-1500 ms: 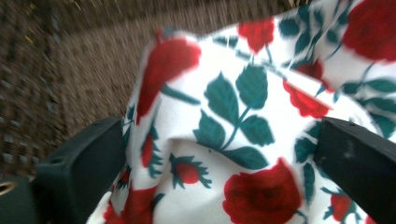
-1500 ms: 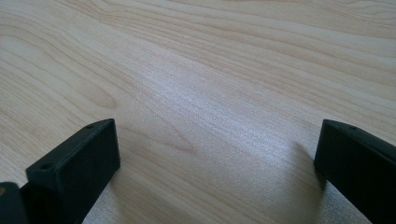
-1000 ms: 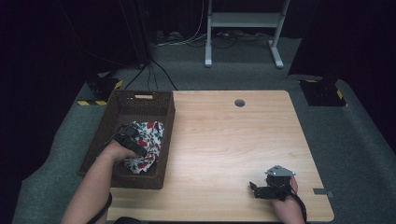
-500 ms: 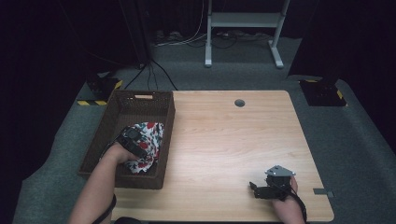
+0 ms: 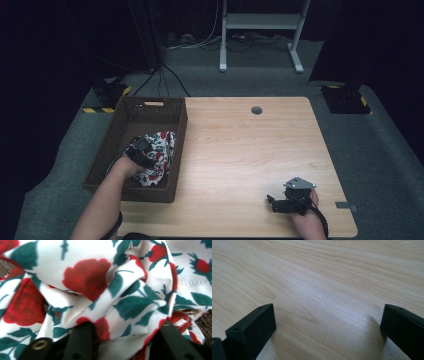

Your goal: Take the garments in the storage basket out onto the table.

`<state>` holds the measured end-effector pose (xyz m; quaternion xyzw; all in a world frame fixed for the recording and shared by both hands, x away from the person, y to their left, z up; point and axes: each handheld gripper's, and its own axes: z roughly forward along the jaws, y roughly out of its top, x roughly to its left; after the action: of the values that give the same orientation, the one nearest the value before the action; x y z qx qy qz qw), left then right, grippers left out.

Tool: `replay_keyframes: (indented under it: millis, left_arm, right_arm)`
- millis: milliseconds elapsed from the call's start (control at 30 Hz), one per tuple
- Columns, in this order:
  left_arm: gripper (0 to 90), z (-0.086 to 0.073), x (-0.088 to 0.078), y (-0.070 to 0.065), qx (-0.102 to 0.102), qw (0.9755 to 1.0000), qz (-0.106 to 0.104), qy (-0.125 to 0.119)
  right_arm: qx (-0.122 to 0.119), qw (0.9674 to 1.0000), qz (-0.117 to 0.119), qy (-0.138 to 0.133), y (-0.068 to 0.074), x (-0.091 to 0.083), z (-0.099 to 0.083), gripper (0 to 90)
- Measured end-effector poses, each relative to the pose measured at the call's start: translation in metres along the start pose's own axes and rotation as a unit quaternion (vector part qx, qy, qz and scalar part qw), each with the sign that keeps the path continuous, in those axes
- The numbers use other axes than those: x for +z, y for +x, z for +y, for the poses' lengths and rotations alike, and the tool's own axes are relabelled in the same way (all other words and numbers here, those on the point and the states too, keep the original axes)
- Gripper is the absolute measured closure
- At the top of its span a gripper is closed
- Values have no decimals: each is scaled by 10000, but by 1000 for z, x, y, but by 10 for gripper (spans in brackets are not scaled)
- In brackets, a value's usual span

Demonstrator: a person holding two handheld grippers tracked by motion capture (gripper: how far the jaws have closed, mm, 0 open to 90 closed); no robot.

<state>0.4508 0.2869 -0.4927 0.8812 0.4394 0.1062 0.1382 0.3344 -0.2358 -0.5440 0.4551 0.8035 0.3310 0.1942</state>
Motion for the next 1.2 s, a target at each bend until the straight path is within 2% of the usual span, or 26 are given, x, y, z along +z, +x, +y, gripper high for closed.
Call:
replay_keyframes:
  millis: [33,100,200,400,500,533,567,600,700,767,800,867,900,933,1033,1067,1100,1133,1200]
  left_arm:
    - [757,0,-1,-1,58,9999,100,10]
    - [776,0,-1,-2,63,9998,168,-17]
    - [786,0,-3,-2,79,9998,197,-41]
    - [793,1,-16,-3,58,9985,297,-454]
    - [793,-1,-25,0,-31,9968,289,-745]
    - [793,-1,-25,0,-31,9968,289,-745]
    - [794,-3,-31,2,-92,9953,317,-916]
    - [794,-3,-31,2,-92,9953,317,-916]
    - [794,-6,-41,7,-240,9909,375,-1272]
    - [794,-9,-48,8,-254,9875,470,-1485]
    - [794,-10,-49,8,-279,9866,480,-1534]
    - [795,-14,-58,9,-397,9801,469,-1885]
    - [795,-14,-58,9,-397,9801,469,-1885]
    - [795,-15,-60,9,-414,9776,422,-2020]
    - [796,-18,-64,6,-344,9743,536,-2162]
    - [796,-20,-67,5,-376,9705,568,-2311]
    - [796,-20,-67,5,-376,9705,568,-2311]
    - [796,-21,-70,4,-409,9674,623,-2422]
    - [796,-22,-73,4,-432,9644,659,-2526]
  right_arm:
    - [1,10000,1,1,0,0,0,0]
    - [2,10000,0,1,0,0,0,0]
    - [3,10000,-1,1,0,0,0,0]
    - [12,10000,0,4,0,0,0,0]
    - [3,10000,-1,2,0,0,0,0]
    - [3,10000,-1,2,0,0,0,0]
    - [2,10000,0,2,0,0,0,0]
    - [2,10000,0,2,0,0,0,0]
    - [3,10000,0,2,0,0,0,0]
    - [2,10000,0,2,0,0,0,0]
    - [3,10000,0,2,0,0,0,0]
    - [3,10000,-1,1,0,0,0,0]
    - [3,10000,-1,1,0,0,0,0]
    - [3,10000,-2,1,0,0,0,0]
    - [10,10000,-6,0,0,0,0,0]
    - [22,10000,-10,6,1,0,0,0]
    - [22,10000,-10,6,1,0,0,0]
    - [13,10000,-11,0,0,0,0,0]
    - [13,10000,-11,0,0,0,0,0]
